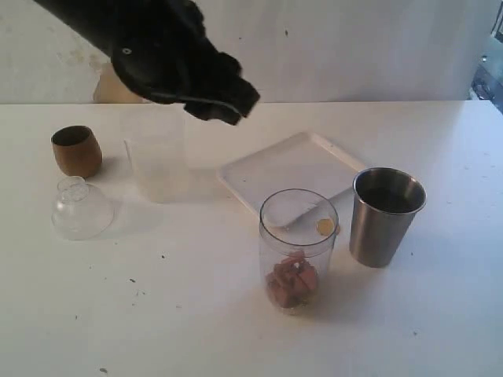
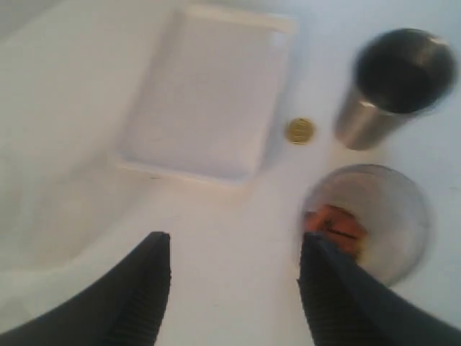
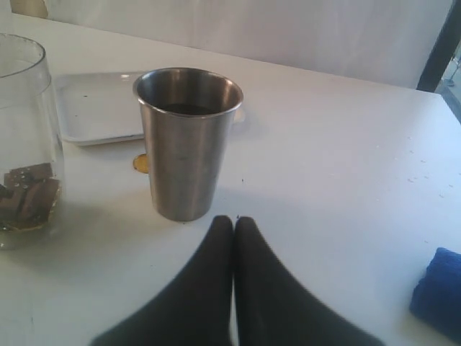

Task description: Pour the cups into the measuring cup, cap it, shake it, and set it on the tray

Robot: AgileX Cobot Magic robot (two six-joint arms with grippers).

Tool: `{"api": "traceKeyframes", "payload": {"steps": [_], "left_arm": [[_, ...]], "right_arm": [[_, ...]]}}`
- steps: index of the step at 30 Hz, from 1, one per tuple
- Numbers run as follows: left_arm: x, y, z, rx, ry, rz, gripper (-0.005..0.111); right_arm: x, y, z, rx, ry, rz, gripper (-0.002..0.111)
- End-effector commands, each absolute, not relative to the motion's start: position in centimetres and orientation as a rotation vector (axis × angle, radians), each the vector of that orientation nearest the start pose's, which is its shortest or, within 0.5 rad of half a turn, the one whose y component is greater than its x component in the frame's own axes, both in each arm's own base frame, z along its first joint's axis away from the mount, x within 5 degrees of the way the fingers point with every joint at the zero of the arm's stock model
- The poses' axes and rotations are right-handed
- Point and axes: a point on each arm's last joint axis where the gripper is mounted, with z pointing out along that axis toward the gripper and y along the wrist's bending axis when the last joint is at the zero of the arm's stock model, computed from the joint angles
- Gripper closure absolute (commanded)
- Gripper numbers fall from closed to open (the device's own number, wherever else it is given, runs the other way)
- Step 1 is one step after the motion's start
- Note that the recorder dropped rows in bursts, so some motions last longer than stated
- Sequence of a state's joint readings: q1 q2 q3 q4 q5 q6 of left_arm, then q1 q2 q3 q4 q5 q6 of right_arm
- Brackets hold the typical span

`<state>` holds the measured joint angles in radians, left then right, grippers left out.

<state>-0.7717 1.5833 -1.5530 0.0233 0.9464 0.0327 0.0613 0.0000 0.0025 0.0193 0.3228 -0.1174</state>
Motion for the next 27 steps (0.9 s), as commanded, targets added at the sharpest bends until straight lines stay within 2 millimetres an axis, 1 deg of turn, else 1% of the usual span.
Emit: {"api": "traceKeyframes", "payload": {"steps": [1, 4, 7, 11, 15, 18, 21, 22, 24, 27], "left_arm": [[25.0, -26.7, 34.4, 1.084, 2.402, -0.313, 0.055], [26.1, -27.7, 31.8, 1.067, 2.479, -0.273, 0.054], [26.8, -28.6, 29.6, 1.071, 2.528, -0.274, 0.049], [27.3, -29.5, 28.0, 1.062, 2.553, -0.307, 0.045], [27.6, -30.0, 27.2, 1.063, 2.552, -0.336, 0.045], [27.4, -30.4, 26.5, 1.104, 2.566, -0.377, 0.047], [27.2, -30.8, 25.6, 1.162, 2.585, -0.375, 0.056], [27.2, -30.7, 25.5, 1.172, 2.593, -0.358, 0.061], [27.4, -30.4, 25.4, 1.186, 2.592, -0.306, 0.076], [27.4, -29.9, 25.9, 1.211, 2.568, -0.235, 0.098]], "right_arm": [[5.4, 0.4, 18.5, -0.147, 1.791, -0.028, 0.108], [5.4, 0.4, 18.5, -0.147, 1.791, -0.028, 0.108], [5.4, 0.4, 18.5, -0.147, 1.791, -0.028, 0.108], [5.4, 0.4, 18.5, -0.147, 1.791, -0.028, 0.108], [5.4, 0.4, 18.5, -0.147, 1.791, -0.028, 0.108], [5.4, 0.4, 18.5, -0.147, 1.791, -0.028, 0.108], [5.4, 0.4, 18.5, -0.147, 1.791, -0.028, 0.108], [5.4, 0.4, 18.5, -0.147, 1.791, -0.028, 0.108], [5.4, 0.4, 18.5, -0.147, 1.791, -0.028, 0.108], [5.4, 0.4, 18.5, -0.147, 1.791, -0.028, 0.108]]}}
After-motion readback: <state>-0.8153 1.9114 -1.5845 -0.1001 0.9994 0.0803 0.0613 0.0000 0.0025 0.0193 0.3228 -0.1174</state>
